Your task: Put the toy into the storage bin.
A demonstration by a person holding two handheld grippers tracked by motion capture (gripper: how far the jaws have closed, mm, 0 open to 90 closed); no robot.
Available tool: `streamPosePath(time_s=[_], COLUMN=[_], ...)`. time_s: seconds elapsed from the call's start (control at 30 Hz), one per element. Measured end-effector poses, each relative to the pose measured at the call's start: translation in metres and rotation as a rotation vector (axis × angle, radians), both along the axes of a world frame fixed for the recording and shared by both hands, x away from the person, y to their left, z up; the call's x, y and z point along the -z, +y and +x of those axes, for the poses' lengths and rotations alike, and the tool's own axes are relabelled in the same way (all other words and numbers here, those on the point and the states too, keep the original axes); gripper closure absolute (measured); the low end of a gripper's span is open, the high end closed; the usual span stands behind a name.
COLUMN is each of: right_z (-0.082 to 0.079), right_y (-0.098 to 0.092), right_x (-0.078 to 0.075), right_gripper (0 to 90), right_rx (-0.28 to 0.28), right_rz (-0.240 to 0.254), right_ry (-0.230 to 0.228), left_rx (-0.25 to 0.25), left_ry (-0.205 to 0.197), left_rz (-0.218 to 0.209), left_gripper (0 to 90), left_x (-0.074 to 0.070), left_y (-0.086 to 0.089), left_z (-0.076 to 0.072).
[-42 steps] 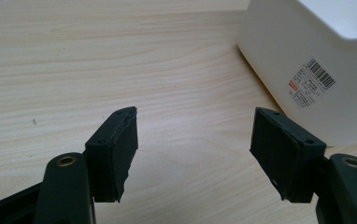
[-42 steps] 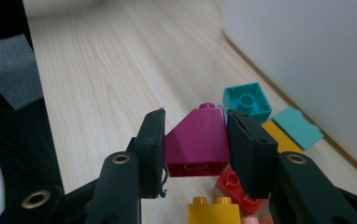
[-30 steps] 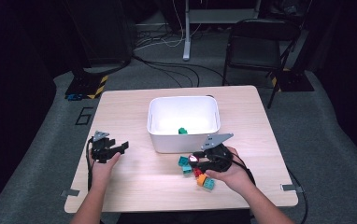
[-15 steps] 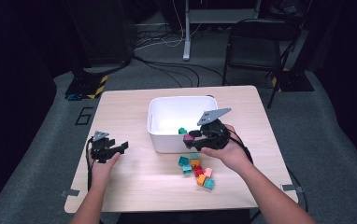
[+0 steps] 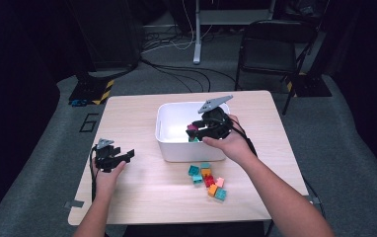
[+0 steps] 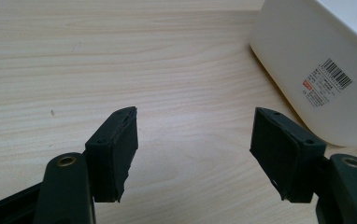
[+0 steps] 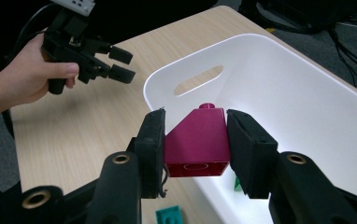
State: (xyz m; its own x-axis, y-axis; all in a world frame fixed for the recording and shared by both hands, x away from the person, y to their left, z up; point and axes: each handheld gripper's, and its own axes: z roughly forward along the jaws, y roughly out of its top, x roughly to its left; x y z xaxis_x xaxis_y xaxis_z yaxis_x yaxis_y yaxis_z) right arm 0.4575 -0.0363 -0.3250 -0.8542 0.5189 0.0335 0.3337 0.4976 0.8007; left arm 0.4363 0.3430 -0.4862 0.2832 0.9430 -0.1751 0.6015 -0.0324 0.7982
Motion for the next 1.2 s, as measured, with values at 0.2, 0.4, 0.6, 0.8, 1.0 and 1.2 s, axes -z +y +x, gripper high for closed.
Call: streamPosePath(time_s=[0.2,0.4,0.6,0.8,1.0,1.2], right_z=[0.02,0.039,0.057,0.076,0.093,0.102], right_y=[0.006,0.012,0.019,0.025,0.029,0.037], right_x=[-0.003,-0.003,-0.001,0.007,0.016,0.03], right_gripper=[58.1,58.1,58.1,58.1,58.1,58.0], right_rx=[0.033,0.07,0.084,0.117,0.128,0.129], right_rz=[0.004,-0.012,-0.006,-0.032,-0.042,-0.06], right_ry=[-0.01,-0.012,-0.017,-0.005,-0.006,0.009], left_rx=[0.003,-0.002,-0.008,-0.009,-0.007,-0.006], left_ry=[0.003,0.0,-0.002,0.002,0.003,0.005], left_rz=[0.001,-0.004,-0.006,-0.009,-0.01,-0.011], left_gripper=[31.6,31.6,31.6,31.6,31.6,31.6], left_x=[0.0,0.0,0.0,0.0,0.001,0.002], left_y=[0.001,0.003,0.005,0.006,0.006,0.005], left_z=[0.001,0.001,0.001,0.001,0.002,0.002])
